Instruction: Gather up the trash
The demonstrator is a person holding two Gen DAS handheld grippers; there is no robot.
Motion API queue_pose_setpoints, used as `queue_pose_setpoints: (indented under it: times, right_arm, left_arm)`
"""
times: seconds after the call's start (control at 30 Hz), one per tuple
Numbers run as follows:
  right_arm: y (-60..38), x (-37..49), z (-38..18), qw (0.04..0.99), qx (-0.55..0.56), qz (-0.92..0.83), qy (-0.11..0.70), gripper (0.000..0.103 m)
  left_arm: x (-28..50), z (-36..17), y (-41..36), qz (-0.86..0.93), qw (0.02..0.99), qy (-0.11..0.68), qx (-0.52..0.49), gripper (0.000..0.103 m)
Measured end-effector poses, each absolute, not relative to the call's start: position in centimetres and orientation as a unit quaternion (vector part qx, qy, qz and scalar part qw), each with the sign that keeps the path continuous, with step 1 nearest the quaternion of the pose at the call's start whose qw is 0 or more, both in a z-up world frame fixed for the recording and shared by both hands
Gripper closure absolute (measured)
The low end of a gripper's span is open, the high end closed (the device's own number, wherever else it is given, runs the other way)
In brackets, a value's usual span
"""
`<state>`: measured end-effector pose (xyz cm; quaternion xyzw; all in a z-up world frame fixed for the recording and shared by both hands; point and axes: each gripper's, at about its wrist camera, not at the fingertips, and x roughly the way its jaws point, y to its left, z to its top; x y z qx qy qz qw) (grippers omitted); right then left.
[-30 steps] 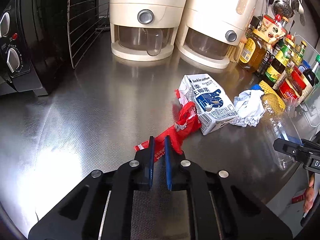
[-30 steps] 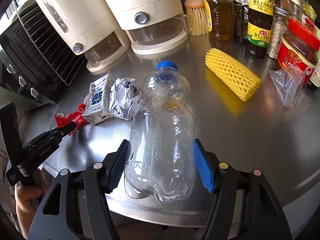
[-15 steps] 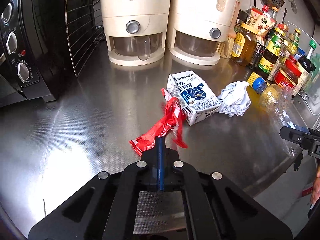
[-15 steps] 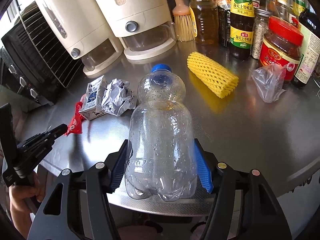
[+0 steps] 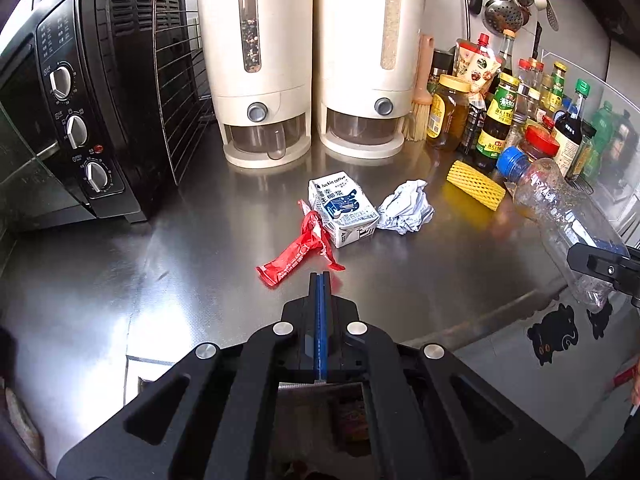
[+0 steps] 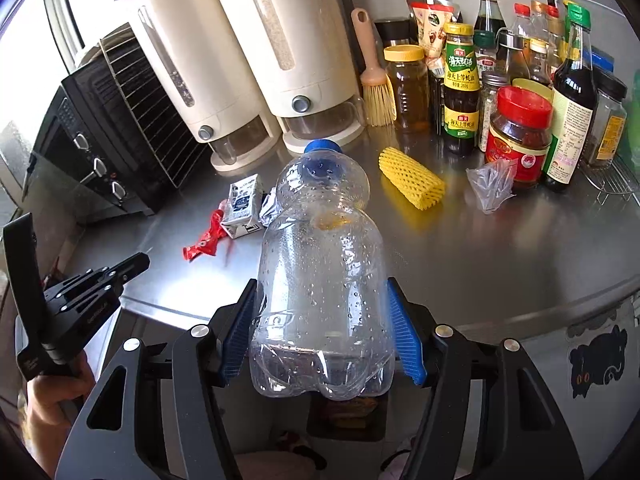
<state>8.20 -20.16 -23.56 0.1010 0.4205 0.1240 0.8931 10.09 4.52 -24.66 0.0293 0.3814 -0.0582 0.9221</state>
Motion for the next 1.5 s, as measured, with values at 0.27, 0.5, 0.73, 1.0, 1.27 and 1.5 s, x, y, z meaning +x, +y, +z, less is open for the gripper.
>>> queue_pose_setpoints:
  times: [0.27, 0.5, 0.73, 1.0, 1.27, 1.5]
  right_arm:
    - [-20.3, 9.3, -23.8, 0.893, 0.094, 0.131, 0.421, 0.04]
    - [-20.6, 11.9, -25.3, 0.887, 0.094, 0.138, 0.43, 0.04]
    - [-20.7, 13.7, -26.5, 0.884, 0.089, 0.142, 0.437, 0.04]
    - [-20.8, 14.0, -27.3, 0.88, 0.093, 0.14, 0.444, 0.04]
    - [-20.5, 11.8, -26.3, 0.882, 0.093, 0.141, 0.44, 0.04]
    - [-20.4, 7.5, -24.9, 0.889, 0.087, 0.147, 0.425, 0.04]
  left_arm:
    - [13.4, -26.0, 3.7, -0.051, 0.919, 0.39, 0.033, 0.071]
    - [17.9, -28.9, 3.8, -0.046, 0.909, 0.414, 0.032, 0.065]
    - [20.8, -31.6, 4.6, -0.048, 0.897, 0.438, 0.019, 0.066]
    - [20.4, -32.3, 4.8, -0.052, 0.895, 0.442, 0.011, 0.097]
    - [15.8, -30.6, 4.0, -0.067, 0.899, 0.433, 0.011, 0.103]
    - [9.5, -28.1, 2.8, -0.082, 0.908, 0.41, 0.003, 0.103]
